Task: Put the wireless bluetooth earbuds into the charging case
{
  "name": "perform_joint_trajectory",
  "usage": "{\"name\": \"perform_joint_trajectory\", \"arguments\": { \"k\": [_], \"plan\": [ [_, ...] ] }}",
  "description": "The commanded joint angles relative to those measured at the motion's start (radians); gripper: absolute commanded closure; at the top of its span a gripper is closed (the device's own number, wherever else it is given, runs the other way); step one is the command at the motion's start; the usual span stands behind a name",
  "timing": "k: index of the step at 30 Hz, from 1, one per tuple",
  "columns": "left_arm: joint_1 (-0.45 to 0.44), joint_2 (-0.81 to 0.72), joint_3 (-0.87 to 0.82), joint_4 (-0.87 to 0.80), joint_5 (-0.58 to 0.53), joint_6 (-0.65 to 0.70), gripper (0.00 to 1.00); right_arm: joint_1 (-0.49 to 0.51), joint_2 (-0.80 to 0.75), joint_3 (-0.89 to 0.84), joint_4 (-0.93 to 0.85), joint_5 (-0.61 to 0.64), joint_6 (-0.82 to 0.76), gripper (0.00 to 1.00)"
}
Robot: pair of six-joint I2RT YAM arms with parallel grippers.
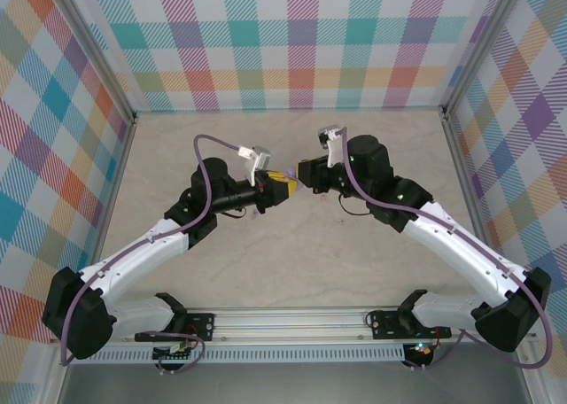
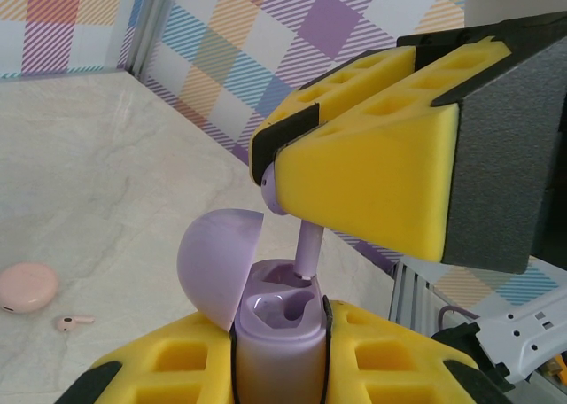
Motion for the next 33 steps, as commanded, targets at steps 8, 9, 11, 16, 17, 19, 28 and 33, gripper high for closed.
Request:
{"name": "perform_joint_trajectory", "arguments": {
  "k": [8,9,11,16,17,19,28,33],
  "plan": [
    [-0.011,-0.009,0.038,0.042,-0.001,-0.006,0.86,0.019,0.012,-0.01,0.016,0.011,-0.004,0.79],
    [-0.011,-0.007,0.039,0.044,0.003,-0.005,0.86,0.02,0.012,-0.011,0.017,0.015,-0.002,0.79],
    [-0.012,-0.006,0.04,0.043,0.004,-0.008,0.87,0.023,0.014,-0.011,0.019,0.018,-0.002,0.79],
    [-0.011,-0.005,0.04,0.049,0.0,-0.012,0.87,0.029,0.021,-0.01,0.016,0.022,-0.006,0.79],
    [-0.011,-0.006,0.039,0.049,-0.005,-0.013,0.87,0.03,0.023,-0.01,0.013,0.023,-0.006,0.79],
    [-0.011,-0.008,0.038,0.05,-0.018,-0.014,0.87,0.034,0.023,-0.011,0.005,0.022,-0.008,0.79],
    [-0.011,-0.022,0.027,0.065,-0.058,-0.011,0.87,0.043,0.023,-0.015,-0.016,0.006,-0.006,0.79],
    [-0.011,-0.03,0.018,0.075,-0.073,-0.009,0.87,0.045,0.023,-0.013,-0.028,0.02,0.004,0.74]
  ]
}}
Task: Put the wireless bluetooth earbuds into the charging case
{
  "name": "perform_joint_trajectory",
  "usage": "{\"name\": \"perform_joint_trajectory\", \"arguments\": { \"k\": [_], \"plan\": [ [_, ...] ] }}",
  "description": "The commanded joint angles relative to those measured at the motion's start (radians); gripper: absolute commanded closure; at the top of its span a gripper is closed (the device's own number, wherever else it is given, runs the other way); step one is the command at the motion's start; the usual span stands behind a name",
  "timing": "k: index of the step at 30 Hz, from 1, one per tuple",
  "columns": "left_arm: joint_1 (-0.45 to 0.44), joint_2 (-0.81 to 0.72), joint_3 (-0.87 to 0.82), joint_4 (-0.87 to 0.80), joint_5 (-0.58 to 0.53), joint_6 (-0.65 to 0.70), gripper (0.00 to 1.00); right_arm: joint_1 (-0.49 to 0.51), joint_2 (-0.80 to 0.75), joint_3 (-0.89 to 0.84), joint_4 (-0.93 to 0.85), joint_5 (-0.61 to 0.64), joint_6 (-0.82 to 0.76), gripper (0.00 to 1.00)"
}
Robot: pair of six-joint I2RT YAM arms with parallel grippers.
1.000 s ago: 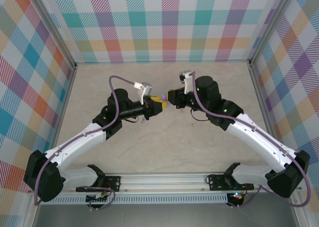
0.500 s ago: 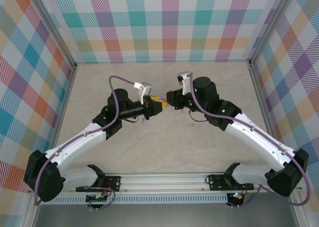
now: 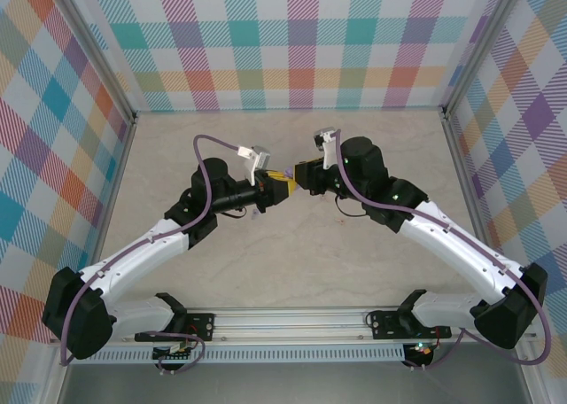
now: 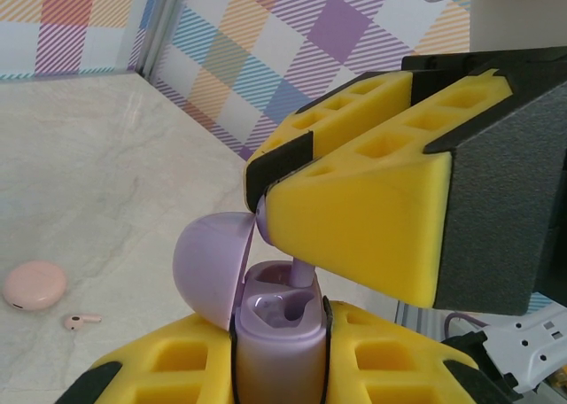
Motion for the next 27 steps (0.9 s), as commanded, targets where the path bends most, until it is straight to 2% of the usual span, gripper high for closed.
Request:
{"name": "perform_joint_trajectory", "arguments": {
  "k": [1,13,19,23,27],
  "plan": [
    [-0.009,-0.031,0.017,0.076,-0.042,-0.002,0.87,0.019,0.004,-0.01,-0.03,-0.008,0.006,0.73],
    [-0.01,-0.035,0.007,0.076,-0.034,0.012,0.87,0.02,0.005,0.007,-0.045,-0.015,0.013,0.66],
    [-0.009,-0.039,0.005,0.069,0.001,0.038,0.87,0.02,0.002,0.026,-0.061,-0.005,0.008,0.59],
    [-0.01,-0.051,-0.003,0.043,0.003,0.06,0.87,0.02,-0.03,0.032,-0.08,0.019,0.006,0.53],
    [-0.01,-0.079,-0.017,0.021,0.007,0.092,0.86,0.015,-0.07,0.032,-0.113,0.038,-0.005,0.53]
  ]
}}
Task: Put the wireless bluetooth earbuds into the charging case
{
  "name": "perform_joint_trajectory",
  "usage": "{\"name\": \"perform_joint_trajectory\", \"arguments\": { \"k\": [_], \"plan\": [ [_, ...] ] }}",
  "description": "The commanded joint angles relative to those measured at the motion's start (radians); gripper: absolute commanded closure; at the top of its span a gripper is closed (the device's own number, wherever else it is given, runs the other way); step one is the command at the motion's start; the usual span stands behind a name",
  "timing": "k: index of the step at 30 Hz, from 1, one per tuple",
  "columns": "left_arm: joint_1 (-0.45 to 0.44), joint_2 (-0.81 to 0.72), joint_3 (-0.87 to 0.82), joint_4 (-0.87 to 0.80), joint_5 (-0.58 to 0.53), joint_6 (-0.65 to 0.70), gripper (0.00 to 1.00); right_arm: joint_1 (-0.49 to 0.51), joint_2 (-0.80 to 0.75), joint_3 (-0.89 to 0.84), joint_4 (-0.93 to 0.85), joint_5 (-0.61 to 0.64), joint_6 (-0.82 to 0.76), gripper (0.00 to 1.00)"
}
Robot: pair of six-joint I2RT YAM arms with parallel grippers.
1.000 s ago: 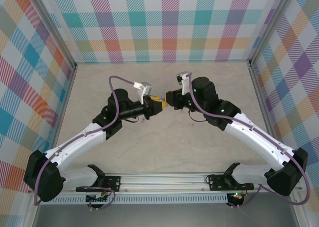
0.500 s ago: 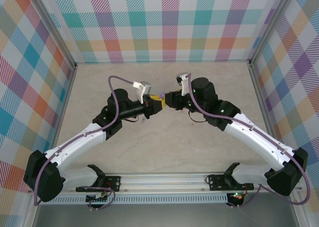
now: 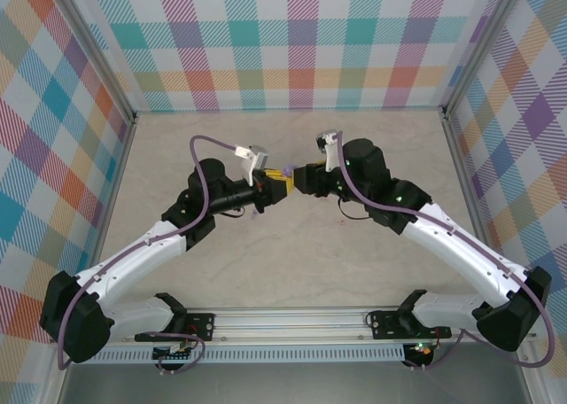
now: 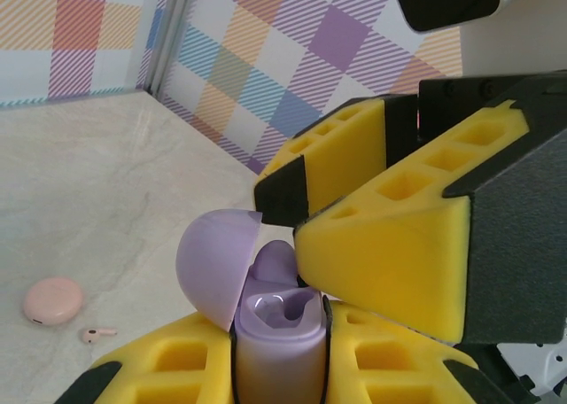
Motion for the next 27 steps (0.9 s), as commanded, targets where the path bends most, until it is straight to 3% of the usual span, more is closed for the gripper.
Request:
{"name": "perform_joint_trajectory", "arguments": {
  "k": [1,12,16,22,27],
  "plan": [
    [-0.008,-0.052,-0.018,0.024,0.03,0.053,0.87,0.005,-0.048,0.026,-0.052,0.007,-0.018,0.53],
    [-0.007,-0.099,-0.036,-0.017,0.093,0.166,0.9,-0.041,-0.128,0.013,-0.106,-0.15,-0.069,0.54],
    [-0.008,-0.119,-0.032,-0.038,0.087,0.183,0.91,-0.044,-0.125,0.014,-0.15,-0.101,-0.076,0.54],
    [-0.009,-0.174,-0.013,-0.126,0.102,0.215,0.92,-0.08,-0.044,0.018,-0.209,-0.055,-0.047,0.54],
    [-0.007,-0.247,-0.001,-0.229,0.124,0.231,0.93,-0.126,0.06,0.008,-0.183,-0.113,-0.024,0.54]
  ]
}}
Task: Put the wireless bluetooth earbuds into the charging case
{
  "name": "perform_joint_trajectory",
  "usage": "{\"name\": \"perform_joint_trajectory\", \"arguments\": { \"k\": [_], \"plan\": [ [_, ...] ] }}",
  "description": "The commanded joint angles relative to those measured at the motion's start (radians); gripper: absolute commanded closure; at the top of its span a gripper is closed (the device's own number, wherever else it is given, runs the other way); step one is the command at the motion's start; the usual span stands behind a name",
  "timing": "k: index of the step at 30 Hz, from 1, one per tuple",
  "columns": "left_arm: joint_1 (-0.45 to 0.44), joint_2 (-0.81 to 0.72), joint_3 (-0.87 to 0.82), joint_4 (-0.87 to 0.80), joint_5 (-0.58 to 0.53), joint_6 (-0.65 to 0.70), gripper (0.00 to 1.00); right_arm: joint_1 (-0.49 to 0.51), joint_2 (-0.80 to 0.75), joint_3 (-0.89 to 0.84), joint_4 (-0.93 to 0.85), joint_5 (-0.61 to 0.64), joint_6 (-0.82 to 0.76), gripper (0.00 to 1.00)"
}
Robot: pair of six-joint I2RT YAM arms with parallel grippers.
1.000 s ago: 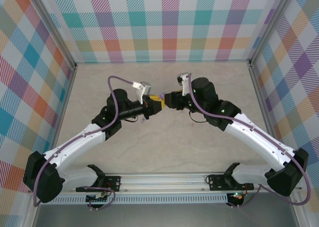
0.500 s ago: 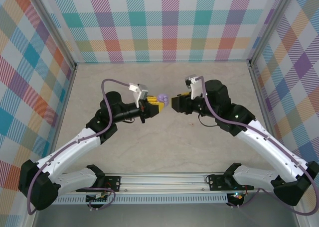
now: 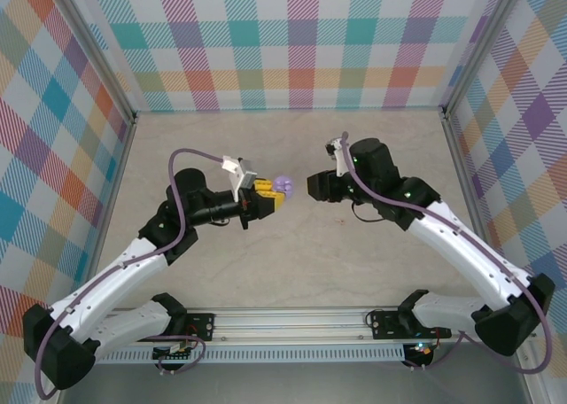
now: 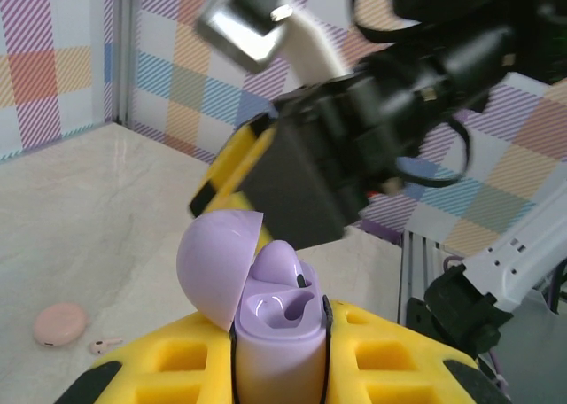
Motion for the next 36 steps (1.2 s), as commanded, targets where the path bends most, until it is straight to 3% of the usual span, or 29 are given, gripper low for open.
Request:
{"name": "perform_joint_trajectory", "arguments": {
  "k": [1,9,16,27,36],
  "plan": [
    [-0.008,-0.068,0.024,-0.087,0.033,0.036,0.93,-0.024,0.068,0.006,0.009,-0.046,0.023,0.54],
    [-0.008,-0.188,0.025,-0.219,0.038,0.041,0.93,-0.034,0.337,0.082,0.087,-0.173,0.028,0.56],
    [-0.008,-0.207,0.033,-0.245,0.051,0.01,0.93,-0.024,0.616,0.26,0.067,-0.266,0.041,0.6],
    [-0.008,-0.2,0.072,-0.27,0.042,-0.042,0.93,0.063,0.972,0.604,-0.101,-0.242,0.03,0.61],
    [-0.008,-0.236,0.082,-0.312,0.035,-0.039,0.92,0.123,1.137,0.803,-0.25,-0.142,0.037,0.6]
  ]
}}
